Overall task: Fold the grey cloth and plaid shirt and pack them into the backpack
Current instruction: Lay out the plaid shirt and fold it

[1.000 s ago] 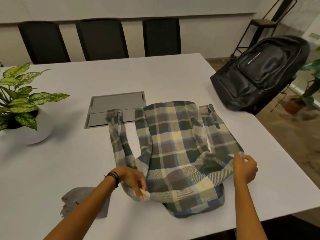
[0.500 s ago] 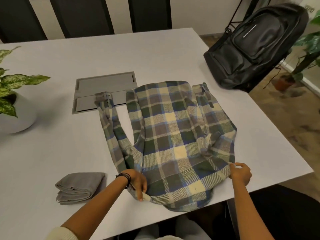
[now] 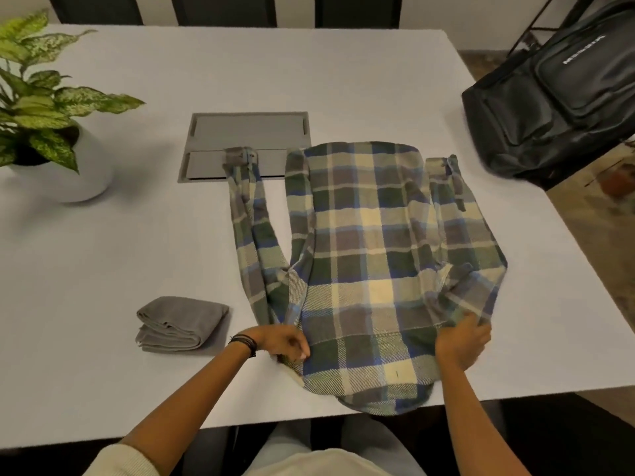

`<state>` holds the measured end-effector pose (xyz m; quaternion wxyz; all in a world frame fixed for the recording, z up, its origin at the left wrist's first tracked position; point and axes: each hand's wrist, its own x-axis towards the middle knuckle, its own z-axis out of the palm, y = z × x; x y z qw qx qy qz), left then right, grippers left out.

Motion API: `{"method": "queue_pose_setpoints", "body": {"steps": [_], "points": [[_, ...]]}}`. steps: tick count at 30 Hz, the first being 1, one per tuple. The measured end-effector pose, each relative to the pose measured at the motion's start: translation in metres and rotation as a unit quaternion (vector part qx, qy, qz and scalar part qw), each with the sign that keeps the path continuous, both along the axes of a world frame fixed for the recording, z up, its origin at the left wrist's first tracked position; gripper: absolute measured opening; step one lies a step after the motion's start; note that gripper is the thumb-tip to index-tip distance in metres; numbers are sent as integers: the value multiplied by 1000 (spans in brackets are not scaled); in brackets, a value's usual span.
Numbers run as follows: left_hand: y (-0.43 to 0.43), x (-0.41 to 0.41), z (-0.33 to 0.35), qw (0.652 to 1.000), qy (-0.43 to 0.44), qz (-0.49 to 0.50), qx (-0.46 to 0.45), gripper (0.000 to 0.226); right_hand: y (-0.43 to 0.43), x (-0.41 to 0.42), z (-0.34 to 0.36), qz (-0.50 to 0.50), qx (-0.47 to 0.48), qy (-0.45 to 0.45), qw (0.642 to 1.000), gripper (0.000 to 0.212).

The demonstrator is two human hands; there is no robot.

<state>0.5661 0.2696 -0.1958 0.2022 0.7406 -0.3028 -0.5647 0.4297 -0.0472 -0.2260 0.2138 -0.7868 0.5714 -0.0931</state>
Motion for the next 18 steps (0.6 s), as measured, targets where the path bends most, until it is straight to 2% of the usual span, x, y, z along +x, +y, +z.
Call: {"method": "queue_pose_setpoints", "body": {"steps": [3, 6, 8, 9, 11, 14, 16, 18], "points": [[17, 0, 3, 985, -78, 140, -60, 19, 14, 34, 11, 68, -22, -40, 997, 42], [32, -6, 2, 932, -245, 260, -55, 12, 38, 73, 23, 159, -27, -104, 981, 37], [39, -16, -2, 890, -331, 312, -29, 23, 60, 100, 30, 228, 4, -117, 967, 34], [41, -21, -3, 877, -348, 332, -2, 32, 72, 114, 32, 270, 29, -126, 954, 32], [42, -30, -7, 872, -331, 354, 71, 52, 96, 138, 37, 367, 75, -120, 919, 30], [40, -39, -10, 893, -227, 357, 154, 75, 127, 166, 37, 518, 116, -83, 843, 32], [36, -44, -10, 909, -183, 324, 187, 72, 144, 179, 34, 585, 140, -59, 796, 32], [33, -48, -11, 921, -166, 297, 192, 59, 157, 186, 29, 630, 158, -18, 760, 34]]}}
